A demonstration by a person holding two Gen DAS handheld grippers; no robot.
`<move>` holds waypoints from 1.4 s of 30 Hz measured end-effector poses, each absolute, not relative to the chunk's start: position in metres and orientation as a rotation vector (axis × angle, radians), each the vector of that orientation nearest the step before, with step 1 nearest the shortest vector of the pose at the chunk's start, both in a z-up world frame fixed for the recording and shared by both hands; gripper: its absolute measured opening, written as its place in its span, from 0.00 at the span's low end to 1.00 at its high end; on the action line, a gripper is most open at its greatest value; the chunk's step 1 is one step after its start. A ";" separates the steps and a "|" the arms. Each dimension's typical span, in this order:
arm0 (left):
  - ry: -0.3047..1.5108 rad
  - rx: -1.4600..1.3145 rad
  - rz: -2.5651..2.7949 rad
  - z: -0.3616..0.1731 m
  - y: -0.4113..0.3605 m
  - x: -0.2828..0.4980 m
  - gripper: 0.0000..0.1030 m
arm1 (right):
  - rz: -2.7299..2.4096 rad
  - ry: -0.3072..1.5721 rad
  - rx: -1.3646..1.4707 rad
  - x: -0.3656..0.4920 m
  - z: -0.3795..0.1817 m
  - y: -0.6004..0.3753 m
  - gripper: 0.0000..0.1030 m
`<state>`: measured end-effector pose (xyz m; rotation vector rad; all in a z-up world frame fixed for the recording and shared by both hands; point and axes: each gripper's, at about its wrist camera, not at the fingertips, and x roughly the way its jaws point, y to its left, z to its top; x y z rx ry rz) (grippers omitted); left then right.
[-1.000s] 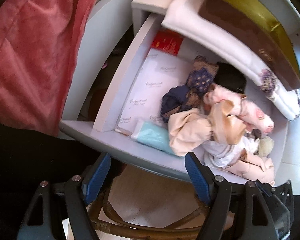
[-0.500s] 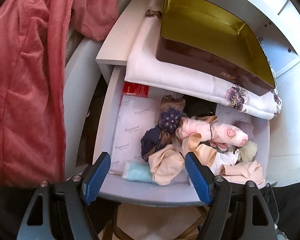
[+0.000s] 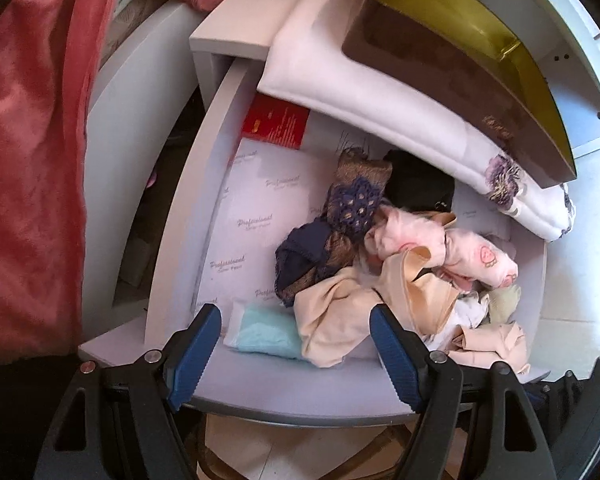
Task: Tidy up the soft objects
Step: 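Reach into the drawer and grasp the pink strawberry-print rolled garment with the right tool, then lift the pink garment out of the drawer toward the gold tray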
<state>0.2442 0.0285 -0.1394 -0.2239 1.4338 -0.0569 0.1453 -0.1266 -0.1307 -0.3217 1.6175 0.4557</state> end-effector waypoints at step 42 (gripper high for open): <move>1.551 -0.053 -0.202 -0.180 -0.019 0.235 0.70 | 0.478 1.500 -0.316 0.264 -0.155 -0.175 0.30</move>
